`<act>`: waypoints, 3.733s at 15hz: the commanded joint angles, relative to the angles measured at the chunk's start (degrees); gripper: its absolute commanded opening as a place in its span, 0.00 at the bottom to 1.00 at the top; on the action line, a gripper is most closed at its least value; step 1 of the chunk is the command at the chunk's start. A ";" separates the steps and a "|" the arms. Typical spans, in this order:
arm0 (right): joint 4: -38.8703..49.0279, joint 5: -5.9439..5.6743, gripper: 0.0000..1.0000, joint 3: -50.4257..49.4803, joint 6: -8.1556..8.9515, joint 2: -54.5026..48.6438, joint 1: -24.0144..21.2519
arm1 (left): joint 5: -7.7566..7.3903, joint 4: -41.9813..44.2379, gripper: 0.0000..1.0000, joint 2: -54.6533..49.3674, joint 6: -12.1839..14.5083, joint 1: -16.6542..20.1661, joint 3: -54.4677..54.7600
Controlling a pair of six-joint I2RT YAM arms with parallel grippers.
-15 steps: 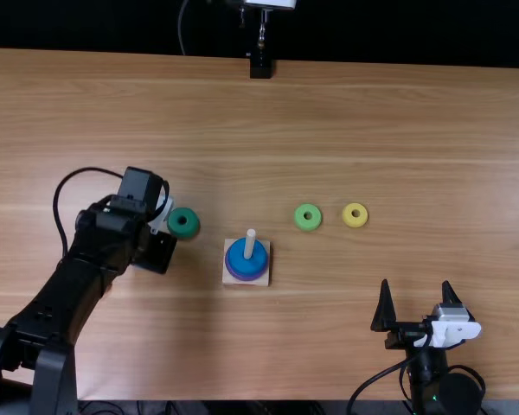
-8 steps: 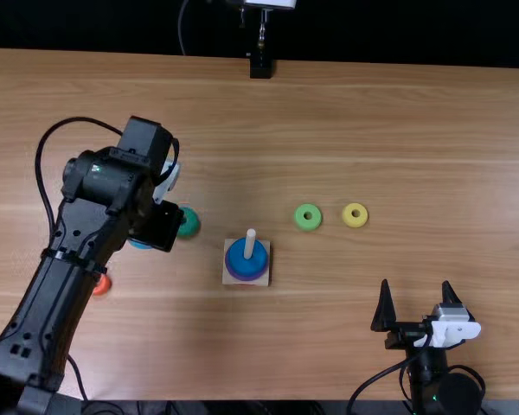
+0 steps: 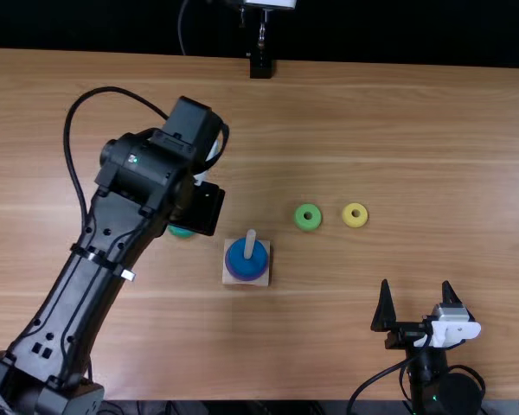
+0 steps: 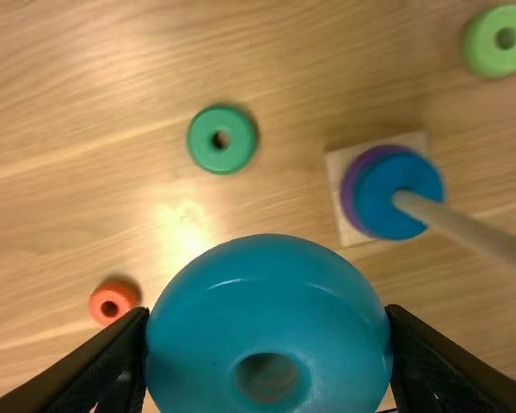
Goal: Build the Hanoi tower: stack the rings onto the peg from bottom to top in this color order: purple, dark blue, light blue, dark green, light green, yellow, orange.
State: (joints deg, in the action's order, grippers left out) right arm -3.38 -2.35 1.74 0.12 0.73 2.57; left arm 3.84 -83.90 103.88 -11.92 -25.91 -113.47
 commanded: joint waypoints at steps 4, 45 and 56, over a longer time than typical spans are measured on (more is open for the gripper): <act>0.36 0.45 1.00 -0.86 0.20 -0.73 -0.55 | -0.25 -0.27 0.00 3.44 -6.32 -5.99 -4.74; 0.36 0.45 1.00 -0.86 0.20 -0.73 -0.55 | -0.46 -0.27 0.00 10.65 -12.33 -13.20 -4.13; 0.36 0.45 1.00 -0.86 0.20 -0.73 -0.55 | -1.94 0.89 1.00 10.29 -12.02 -12.67 -3.95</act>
State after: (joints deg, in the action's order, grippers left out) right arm -3.38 -2.33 1.74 0.12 0.71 2.57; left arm 2.55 -83.13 113.73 -24.01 -39.24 -118.10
